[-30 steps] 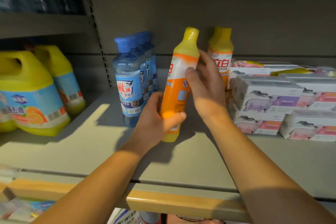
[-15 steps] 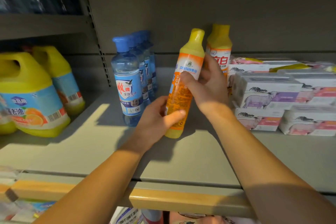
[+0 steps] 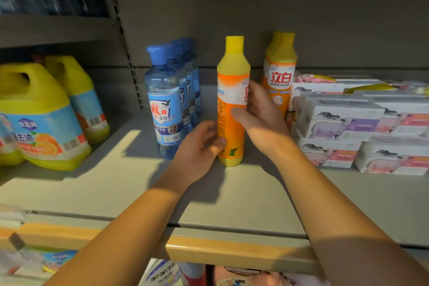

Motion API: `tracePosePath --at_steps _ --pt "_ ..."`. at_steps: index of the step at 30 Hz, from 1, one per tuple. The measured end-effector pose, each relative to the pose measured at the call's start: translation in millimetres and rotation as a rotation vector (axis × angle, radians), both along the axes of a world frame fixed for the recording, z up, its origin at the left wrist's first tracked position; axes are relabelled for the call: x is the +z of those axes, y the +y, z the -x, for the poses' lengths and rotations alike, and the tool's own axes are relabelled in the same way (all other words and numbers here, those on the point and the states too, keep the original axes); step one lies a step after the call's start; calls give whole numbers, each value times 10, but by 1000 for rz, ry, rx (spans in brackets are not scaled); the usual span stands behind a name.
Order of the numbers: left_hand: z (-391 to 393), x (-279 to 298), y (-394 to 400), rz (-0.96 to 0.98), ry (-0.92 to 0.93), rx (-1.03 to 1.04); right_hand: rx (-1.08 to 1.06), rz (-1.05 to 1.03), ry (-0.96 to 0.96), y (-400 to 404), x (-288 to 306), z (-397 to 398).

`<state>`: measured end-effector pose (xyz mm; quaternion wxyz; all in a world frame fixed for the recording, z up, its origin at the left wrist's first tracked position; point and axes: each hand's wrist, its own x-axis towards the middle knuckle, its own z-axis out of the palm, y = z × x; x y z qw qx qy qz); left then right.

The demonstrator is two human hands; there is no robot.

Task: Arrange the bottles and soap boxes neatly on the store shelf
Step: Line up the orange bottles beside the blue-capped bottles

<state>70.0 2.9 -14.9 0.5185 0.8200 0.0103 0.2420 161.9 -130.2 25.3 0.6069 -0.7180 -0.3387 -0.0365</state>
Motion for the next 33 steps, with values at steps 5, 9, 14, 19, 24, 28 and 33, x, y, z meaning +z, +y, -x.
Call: tracePosePath --at_steps 5,9,14,19,24,28,33 --pt "-51 -65 50 -148 79 89 -98 -21 -64 -66 -56 50" --pt "-25 -52 24 -129 101 112 -66 75 42 -75 -110 37" --pt "167 55 -38 -268 102 155 41 291 121 -147 -100 45" --pt "663 3 196 -468 156 239 -17 399 105 -133 -163 87" --pt "996 -37 736 -582 184 462 -186 342 47 104 -273 166" --pt "833 -55 1170 -800 400 528 -226 392 -39 269 -275 107" --pt "500 -61 1472 -788 479 507 -233 377 -71 453 -294 -44"
